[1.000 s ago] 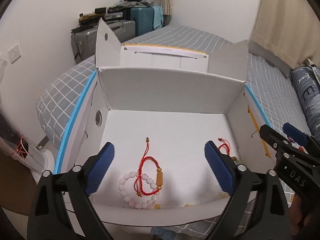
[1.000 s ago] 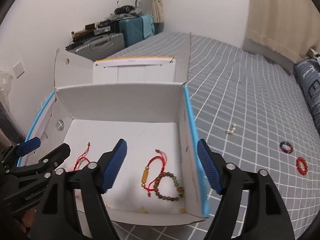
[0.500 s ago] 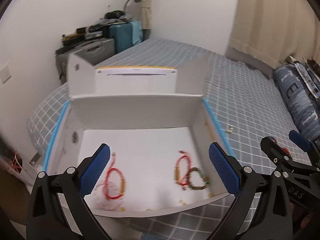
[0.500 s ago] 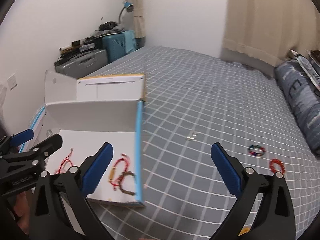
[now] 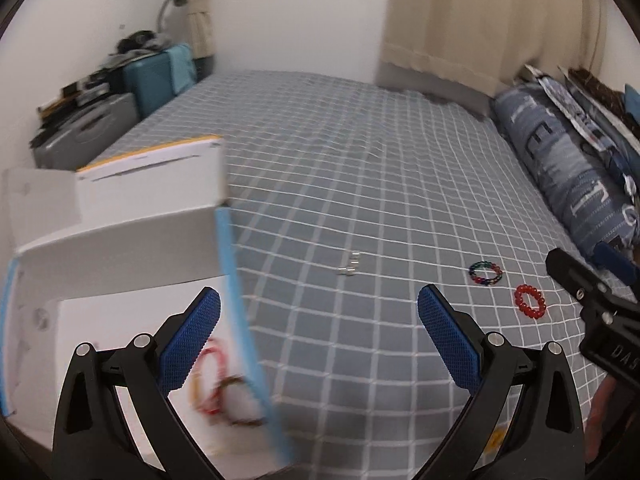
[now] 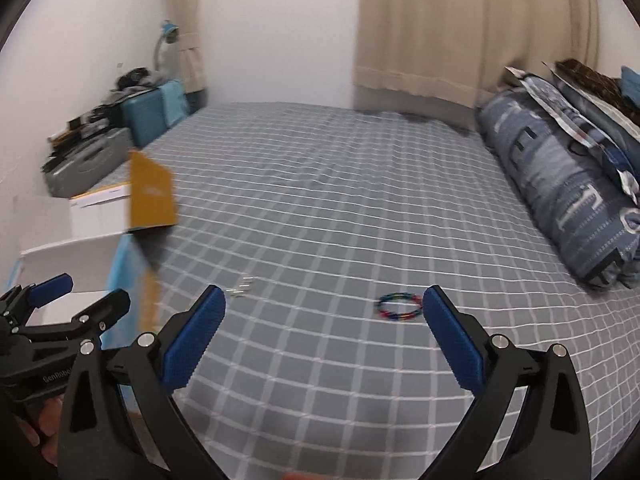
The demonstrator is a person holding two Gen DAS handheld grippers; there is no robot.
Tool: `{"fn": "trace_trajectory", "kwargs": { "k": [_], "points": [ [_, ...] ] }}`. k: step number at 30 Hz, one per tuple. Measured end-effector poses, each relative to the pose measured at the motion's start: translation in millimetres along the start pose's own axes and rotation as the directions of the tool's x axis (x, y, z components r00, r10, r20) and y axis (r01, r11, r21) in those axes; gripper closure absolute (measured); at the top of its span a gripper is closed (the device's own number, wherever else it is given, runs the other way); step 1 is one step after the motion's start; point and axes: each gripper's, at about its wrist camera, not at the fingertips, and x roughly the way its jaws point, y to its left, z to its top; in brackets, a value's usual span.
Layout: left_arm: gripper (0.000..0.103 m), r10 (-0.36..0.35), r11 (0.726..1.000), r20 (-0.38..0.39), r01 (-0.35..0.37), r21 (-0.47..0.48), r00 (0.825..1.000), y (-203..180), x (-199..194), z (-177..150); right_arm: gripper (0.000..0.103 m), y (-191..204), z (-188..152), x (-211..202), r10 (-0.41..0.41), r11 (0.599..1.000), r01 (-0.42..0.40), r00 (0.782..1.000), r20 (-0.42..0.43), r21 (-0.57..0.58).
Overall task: Organize jewelry
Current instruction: 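Move both tools back over the remaining bracelets on the bed, then grasp the pearl pendant with the left tool while the right tool grasps the multicolour bead bracelet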
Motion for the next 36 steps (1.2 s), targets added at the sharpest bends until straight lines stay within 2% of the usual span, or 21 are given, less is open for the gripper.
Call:
{"fn": "trace_trajectory", "kwargs": {
  "k": [5,10,15,19,21,31,34,36],
  "points": [
    [0.006,-0.026,0.999,-0.052,0.028,0.031,0.998,-44,65,9,0.008,-53,-2,59,-0.048,0.998,0.050,0.996,-0.076,0.029],
    [0.006,-0.059,0.998,-0.141,0.062,0.018,0.988,-65,136,11,0.008,-89,-8,122,-0.055,0.996,0.065,0.985,-0.162,0.062],
    [0.006,0.003,1.000,-0.177,0.000,0.015,0.984,-62,186,11,0.016,-110,-17,175,-0.063,0.995,0.082,0.966,-0.250,0.065],
    [0.006,0.027,1.000,-0.191,-0.026,0.010,0.981,-57,212,12,0.021,-123,-23,202,-0.052,0.994,0.079,0.953,-0.299,0.077],
    [0.006,0.030,0.999,-0.208,-0.026,0.021,0.978,-57,222,11,0.028,-128,-26,212,-0.046,0.994,0.076,0.946,-0.320,0.083],
    [0.007,0.019,1.000,-0.220,-0.014,0.024,0.975,-50,242,6,0.045,-136,-43,247,-0.030,0.994,0.072,0.908,-0.418,0.086],
    [0.015,0.023,0.999,-0.216,-0.017,0.031,0.976,-52,242,4,0.053,-136,-45,248,-0.034,0.992,0.081,0.907,-0.421,0.093],
    [0.035,0.031,0.999,-0.214,-0.024,0.034,0.976,-52,240,4,0.064,-137,-46,247,-0.038,0.991,0.087,0.906,-0.421,0.098]
  ]
}}
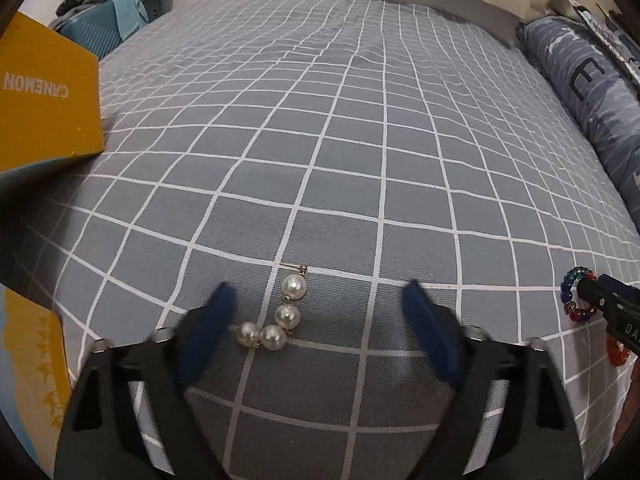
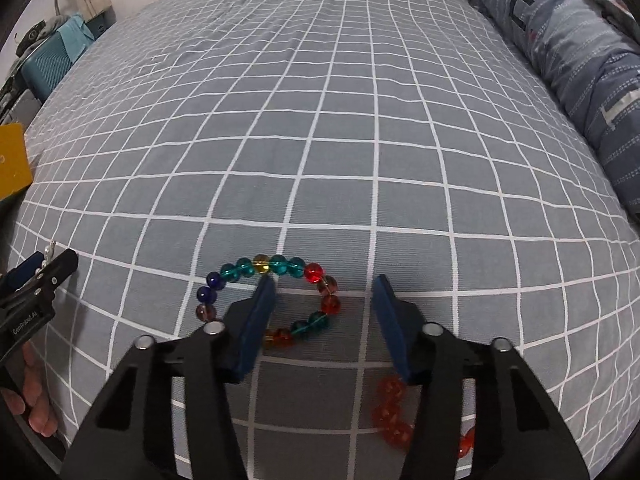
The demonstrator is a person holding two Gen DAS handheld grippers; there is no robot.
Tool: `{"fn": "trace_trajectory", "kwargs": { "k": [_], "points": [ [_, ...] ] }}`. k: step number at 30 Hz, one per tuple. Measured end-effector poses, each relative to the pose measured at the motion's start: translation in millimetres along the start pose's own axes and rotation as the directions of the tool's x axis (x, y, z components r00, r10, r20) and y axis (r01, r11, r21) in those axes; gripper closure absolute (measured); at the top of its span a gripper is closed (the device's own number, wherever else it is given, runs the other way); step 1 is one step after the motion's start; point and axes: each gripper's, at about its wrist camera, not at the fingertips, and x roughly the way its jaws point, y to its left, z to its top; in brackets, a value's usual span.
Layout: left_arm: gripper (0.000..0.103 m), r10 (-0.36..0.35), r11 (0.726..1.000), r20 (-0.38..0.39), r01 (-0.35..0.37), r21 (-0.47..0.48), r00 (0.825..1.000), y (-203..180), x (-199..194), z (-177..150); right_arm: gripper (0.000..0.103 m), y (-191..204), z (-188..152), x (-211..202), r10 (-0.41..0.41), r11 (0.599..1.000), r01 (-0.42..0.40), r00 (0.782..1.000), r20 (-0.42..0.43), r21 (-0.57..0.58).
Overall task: Organize jewelry
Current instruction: 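Grasp the pearl pendant with the left tool while the right tool grasps the multicolour bead bracelet, then carry both held items over the open white box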
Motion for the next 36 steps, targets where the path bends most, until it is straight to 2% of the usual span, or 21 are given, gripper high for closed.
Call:
{"fn": "trace_trajectory", "kwargs": {
  "k": [1,3,6,9,10,24,36],
  "points": [
    [0.040,0.001,1.000,0.000,-0.001,0.000,1.000,-1,-1,0,0.066,0,0,0,-0.002,1.000,0.002,1.000,-0.001,0.003],
    [0.061,-0.011,1.000,-0.002,0.011,-0.004,1.000,-2,-4,-1,0.075,-1,1,-1,0.001,1.000,-0.001,1.000,-0.003,-0.001],
    [0.081,-0.018,1.000,-0.004,0.018,0.005,1.000,-3,-5,-1,0.085,-1,0,-2,0.001,1.000,-0.001,1.000,-0.005,-0.002],
    [0.086,-0.020,1.000,-0.003,0.020,0.012,1.000,-4,-6,-2,0.091,2,1,-1,0.001,1.000,-0.001,1.000,-0.006,0.000],
    [0.091,-0.023,1.000,-0.003,0.023,0.010,1.000,-3,-7,-2,0.093,1,2,-2,0.002,1.000,-0.002,1.000,-0.006,0.006],
    [0.093,-0.051,0.999,0.006,0.051,0.000,0.999,-3,-18,-2,0.094,1,2,-20,0.000,1.000,-0.001,0.999,0.041,0.024],
    [0.093,-0.070,0.998,0.038,0.070,0.005,0.997,-7,-45,-1,0.094,3,2,-46,0.006,1.000,-0.008,0.996,0.087,0.024]
  ]
}}
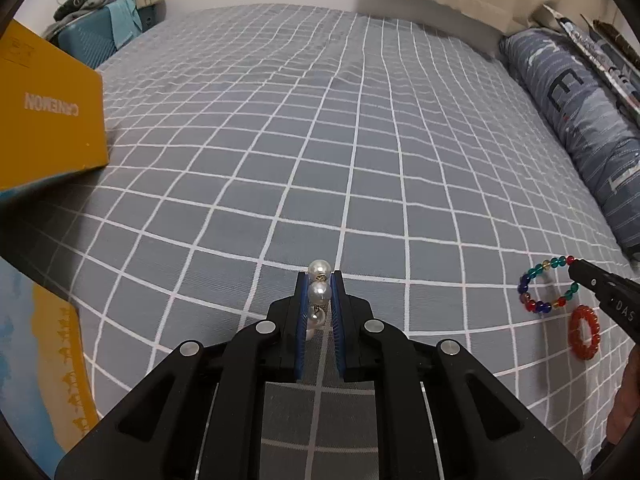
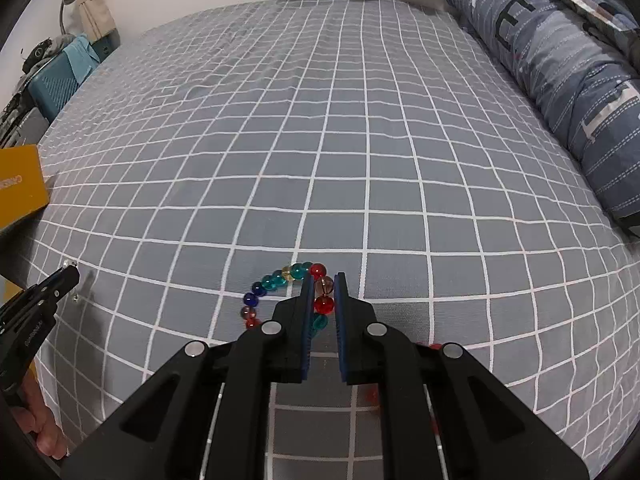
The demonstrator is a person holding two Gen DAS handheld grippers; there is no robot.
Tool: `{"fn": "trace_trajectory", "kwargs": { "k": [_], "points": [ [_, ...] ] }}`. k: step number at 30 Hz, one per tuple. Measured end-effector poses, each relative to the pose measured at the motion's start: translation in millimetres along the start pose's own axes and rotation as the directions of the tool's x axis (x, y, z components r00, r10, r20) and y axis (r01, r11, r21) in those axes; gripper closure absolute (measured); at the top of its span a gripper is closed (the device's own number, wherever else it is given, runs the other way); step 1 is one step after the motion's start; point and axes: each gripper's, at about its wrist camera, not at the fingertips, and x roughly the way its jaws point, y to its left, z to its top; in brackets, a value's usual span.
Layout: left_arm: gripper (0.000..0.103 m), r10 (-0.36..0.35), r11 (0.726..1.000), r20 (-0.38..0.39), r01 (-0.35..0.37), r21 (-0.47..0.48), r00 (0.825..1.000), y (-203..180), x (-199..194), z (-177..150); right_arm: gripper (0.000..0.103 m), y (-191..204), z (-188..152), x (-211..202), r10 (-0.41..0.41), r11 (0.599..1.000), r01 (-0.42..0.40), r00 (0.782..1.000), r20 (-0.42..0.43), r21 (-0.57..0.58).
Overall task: Organize jewelry
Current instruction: 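Carry both held items over the open white box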
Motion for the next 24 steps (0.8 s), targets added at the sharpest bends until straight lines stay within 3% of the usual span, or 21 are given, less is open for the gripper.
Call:
{"fn": "trace_trajectory", "kwargs": {
  "k": [24],
  "points": [
    [0.093,-0.001,1.000,0.102,-0.001,0.026,0.995,0,-88,1,0.094,31,-8,-79,-0.011,0.999,0.017,0.993,0.119,-0.051]
  ]
}}
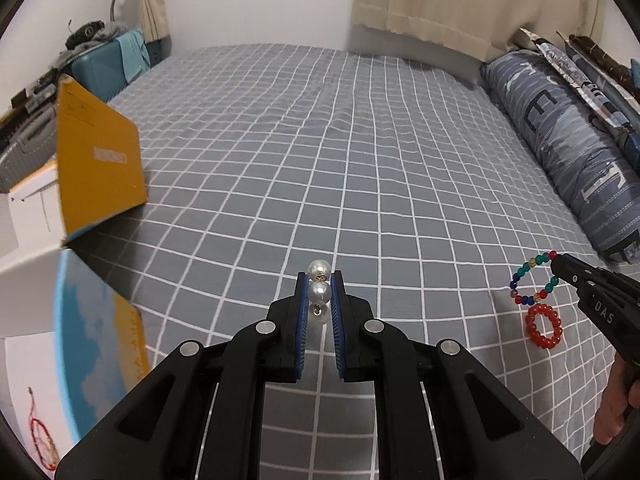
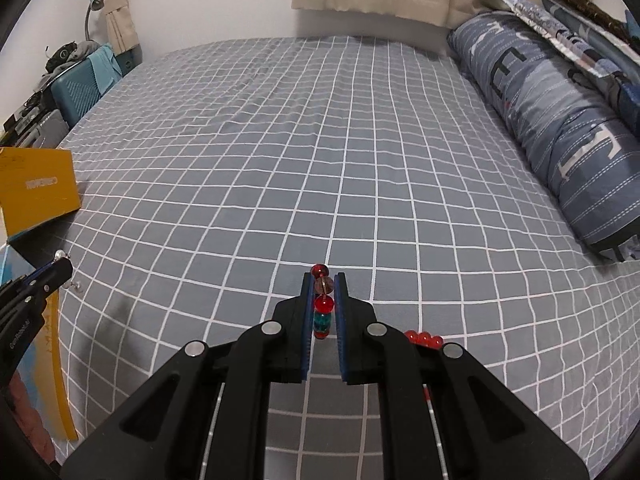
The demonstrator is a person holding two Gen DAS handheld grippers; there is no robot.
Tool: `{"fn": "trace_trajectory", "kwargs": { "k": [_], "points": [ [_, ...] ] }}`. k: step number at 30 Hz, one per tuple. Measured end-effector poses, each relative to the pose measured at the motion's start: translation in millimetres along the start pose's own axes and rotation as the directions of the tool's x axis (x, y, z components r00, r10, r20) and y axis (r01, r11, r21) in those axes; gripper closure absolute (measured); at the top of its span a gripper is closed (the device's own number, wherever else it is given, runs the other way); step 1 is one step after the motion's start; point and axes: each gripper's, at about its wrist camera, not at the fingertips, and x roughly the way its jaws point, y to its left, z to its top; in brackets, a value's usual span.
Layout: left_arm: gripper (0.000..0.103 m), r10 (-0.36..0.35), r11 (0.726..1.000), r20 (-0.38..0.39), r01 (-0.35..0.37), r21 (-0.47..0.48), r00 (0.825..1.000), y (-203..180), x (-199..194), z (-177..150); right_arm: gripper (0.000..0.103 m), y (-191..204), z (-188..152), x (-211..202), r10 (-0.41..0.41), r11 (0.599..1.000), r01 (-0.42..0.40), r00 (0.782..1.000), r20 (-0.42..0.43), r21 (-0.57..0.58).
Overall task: Organize jewelry
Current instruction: 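Carry both held items over the open white box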
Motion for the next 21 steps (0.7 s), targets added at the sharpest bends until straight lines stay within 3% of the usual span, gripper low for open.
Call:
{"fn": "trace_trajectory", "kwargs": {
  "k": [21],
  "points": [
    [0.093,0.041,0.999,0.044,-0.042,0.003,0.998,15,-80,-22,0.094,26,-32,-76,0.001,1.000,-0.002,0.998,0.056,0.005]
  ]
}}
